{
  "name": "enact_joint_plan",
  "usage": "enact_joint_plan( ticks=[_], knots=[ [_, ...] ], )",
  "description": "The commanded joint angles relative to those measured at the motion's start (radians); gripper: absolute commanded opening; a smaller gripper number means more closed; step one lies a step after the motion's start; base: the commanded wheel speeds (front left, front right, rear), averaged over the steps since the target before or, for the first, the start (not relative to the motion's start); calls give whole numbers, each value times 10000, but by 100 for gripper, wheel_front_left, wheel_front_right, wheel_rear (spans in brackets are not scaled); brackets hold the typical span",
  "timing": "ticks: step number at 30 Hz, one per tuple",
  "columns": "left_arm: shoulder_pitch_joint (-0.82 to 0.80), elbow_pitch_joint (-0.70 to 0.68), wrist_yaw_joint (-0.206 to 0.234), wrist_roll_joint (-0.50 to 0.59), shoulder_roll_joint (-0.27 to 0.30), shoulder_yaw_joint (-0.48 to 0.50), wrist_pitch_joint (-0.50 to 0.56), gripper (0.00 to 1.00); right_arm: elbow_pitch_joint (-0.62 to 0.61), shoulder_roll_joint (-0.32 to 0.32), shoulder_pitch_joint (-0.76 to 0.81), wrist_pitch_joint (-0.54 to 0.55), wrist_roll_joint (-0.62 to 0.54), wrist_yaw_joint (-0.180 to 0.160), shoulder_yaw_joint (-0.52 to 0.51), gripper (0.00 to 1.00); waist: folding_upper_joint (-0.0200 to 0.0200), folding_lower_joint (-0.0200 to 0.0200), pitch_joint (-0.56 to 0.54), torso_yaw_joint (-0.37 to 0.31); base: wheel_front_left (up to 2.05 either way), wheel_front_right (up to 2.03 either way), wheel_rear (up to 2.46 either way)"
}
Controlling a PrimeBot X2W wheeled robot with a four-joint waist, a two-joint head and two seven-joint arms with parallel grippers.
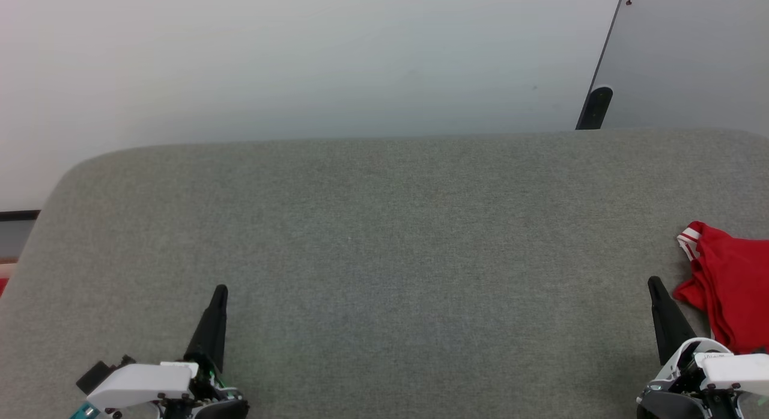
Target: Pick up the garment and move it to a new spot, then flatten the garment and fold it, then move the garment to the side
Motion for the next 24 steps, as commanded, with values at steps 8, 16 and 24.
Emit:
enact_joint_plan(
  ticks=[8,16,24],
  knots=[
    [-112,13,-61,-25,10,22,22,0,4,36,-51,4,28,-14,32,0,0,0,-1,0,0,0,0],
    [-111,12,-61,-27,10,19,20,0,4,34,-51,4,29,-14,33,0,0,0,-1,0,0,0,0],
    [-110,11,-61,-28,10,19,19,0,4,34,-51,3,28,-14,34,0,0,0,-1,0,0,0,0]
  ],
)
